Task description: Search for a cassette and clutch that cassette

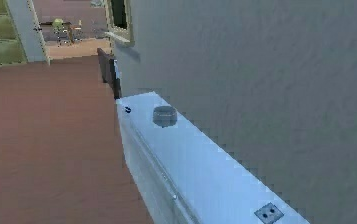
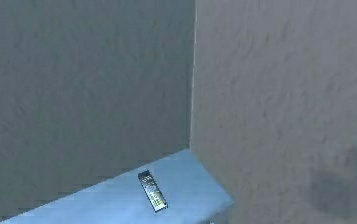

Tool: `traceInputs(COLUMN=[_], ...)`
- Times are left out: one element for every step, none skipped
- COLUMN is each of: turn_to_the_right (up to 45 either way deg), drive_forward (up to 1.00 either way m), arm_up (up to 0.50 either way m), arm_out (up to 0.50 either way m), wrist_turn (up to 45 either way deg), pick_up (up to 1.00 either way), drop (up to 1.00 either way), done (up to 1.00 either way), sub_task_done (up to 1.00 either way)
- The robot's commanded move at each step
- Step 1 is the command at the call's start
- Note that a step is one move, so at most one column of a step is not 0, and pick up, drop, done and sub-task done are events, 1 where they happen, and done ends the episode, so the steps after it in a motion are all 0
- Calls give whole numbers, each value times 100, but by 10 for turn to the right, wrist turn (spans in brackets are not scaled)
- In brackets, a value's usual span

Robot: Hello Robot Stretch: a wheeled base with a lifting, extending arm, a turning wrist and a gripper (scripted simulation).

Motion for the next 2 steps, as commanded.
traceInputs(turn_to_the_right=[-450, -120], drive_forward=[0, 0], arm_up=[0, 0], arm_out=[0, 0], wrist_turn=[0, 0], pick_up=[0, 0], drop=[0, 0], done=[0, 0], sub_task_done=[0, 0])
